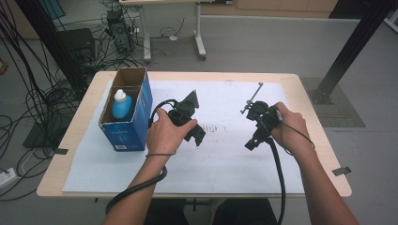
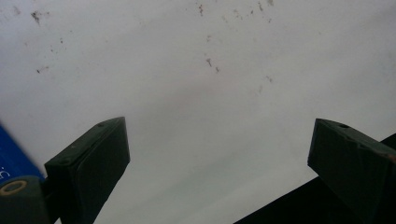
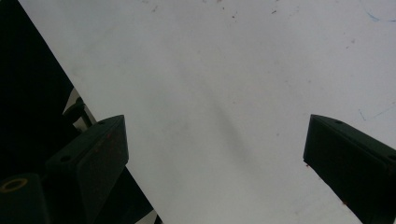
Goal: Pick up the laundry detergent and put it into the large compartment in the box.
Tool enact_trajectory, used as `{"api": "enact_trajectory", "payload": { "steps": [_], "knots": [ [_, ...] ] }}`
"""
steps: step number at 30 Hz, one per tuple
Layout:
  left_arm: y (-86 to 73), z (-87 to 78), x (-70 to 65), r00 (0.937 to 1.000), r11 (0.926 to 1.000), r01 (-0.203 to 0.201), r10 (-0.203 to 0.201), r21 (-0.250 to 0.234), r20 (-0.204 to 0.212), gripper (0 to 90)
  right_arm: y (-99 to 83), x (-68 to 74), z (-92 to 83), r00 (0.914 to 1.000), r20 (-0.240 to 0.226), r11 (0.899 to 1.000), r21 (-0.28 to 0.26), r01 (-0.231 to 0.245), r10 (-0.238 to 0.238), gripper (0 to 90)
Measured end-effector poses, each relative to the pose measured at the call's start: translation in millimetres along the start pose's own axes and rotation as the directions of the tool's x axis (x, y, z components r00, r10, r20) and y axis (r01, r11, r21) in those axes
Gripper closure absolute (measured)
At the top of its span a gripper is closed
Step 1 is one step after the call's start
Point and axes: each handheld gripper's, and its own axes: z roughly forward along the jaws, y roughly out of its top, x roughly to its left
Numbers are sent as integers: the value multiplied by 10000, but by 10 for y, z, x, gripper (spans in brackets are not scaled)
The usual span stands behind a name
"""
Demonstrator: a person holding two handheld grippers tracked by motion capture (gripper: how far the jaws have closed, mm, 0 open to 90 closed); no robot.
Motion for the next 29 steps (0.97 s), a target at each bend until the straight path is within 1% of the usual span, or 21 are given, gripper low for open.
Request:
{"api": "enact_trajectory", "payload": {
  "steps": [6,8,12,13,19,20,24,26,29],
  "knots": [
    [-12,26,24,10000,10000,82,-82,11,23,59,-8,9,13,10000,-43,10000,45,-40,40,63],
    [-17,31,29,10000,10000,38,-38,29,20,59,-11,12,13,10000,-24,10000,56,-26,26,63],
    [-26,39,20,9999,9999,103,-103,-13,81,59,-16,25,10,10000,-20,10000,63,-1,1,64],
    [-27,38,22,10000,10000,50,-51,33,80,58,-18,28,9,10000,-16,10000,58,-11,11,63],
    [-32,34,21,9999,10000,78,-79,34,90,58,-33,42,11,10000,-38,10000,60,-64,64,63],
    [-34,35,21,9999,9999,139,-139,-19,83,58,-32,43,14,10000,-19,10000,80,-41,41,63],
    [-47,24,21,9998,9999,153,-153,-45,96,58,-38,69,5,10000,-17,10000,40,-49,49,63],
    [-56,8,19,9999,10000,92,-92,-33,68,59,-45,91,-6,10000,-18,10000,22,-61,61,64],
    [-66,-3,11,9998,9998,163,-162,-72,103,59,-62,123,-20,10000,19,10000,-12,-11,11,63]
  ]
}}
